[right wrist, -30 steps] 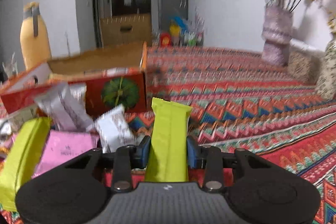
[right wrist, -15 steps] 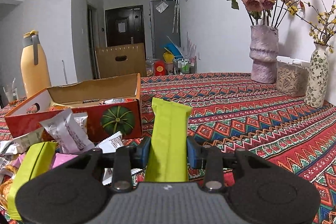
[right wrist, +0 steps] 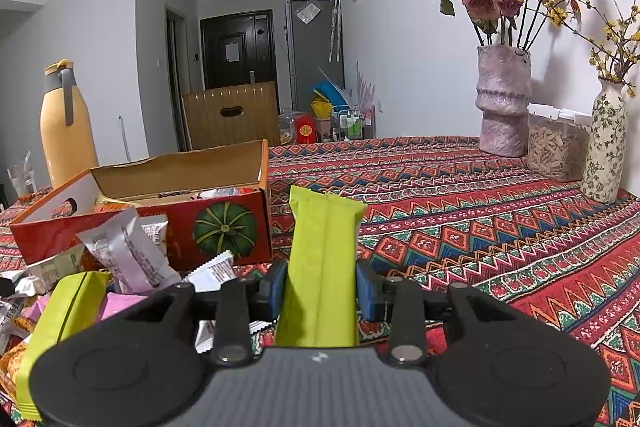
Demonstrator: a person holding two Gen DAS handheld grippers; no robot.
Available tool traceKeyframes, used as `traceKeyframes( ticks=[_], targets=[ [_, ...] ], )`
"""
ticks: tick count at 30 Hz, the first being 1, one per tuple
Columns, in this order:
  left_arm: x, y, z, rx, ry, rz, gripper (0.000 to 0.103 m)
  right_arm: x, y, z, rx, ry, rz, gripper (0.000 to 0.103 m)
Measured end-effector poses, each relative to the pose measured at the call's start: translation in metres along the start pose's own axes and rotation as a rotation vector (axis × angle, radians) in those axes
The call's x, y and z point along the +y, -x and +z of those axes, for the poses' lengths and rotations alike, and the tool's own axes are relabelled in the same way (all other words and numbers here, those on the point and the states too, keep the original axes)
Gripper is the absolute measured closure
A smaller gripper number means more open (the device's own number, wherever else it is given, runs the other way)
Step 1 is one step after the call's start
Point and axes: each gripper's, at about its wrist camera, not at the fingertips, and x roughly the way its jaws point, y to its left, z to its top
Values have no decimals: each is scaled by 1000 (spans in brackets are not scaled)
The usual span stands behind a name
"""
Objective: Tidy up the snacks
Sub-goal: 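Move both tools back to the pile and grasp the lime-green bar with the right gripper, then grasp the wrapped cracker packet with the left gripper while the right holds the green bar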
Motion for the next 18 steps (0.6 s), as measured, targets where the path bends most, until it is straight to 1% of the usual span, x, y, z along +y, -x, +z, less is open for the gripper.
traceKeyframes(
  ticks=[2,3,4,5,10,18],
  targets=[
    [-1,1,-1,-4,-1,-12,28,0,0,0,0,0,1,68],
    [-1,2,-1,-9,2,-11,32,0,0,0,1,0,1,68],
    [-1,3,-2,-11,5,-14,42,0,0,0,2,1,1,68],
    [1,4,-2,-13,9,-23,43,0,-1,0,2,1,1,68],
    [1,8,-2,-40,11,-21,45,0,-1,0,1,1,0,68],
    [-1,16,-3,-90,-1,2,49,0,0,0,-4,4,1,68]
  ],
)
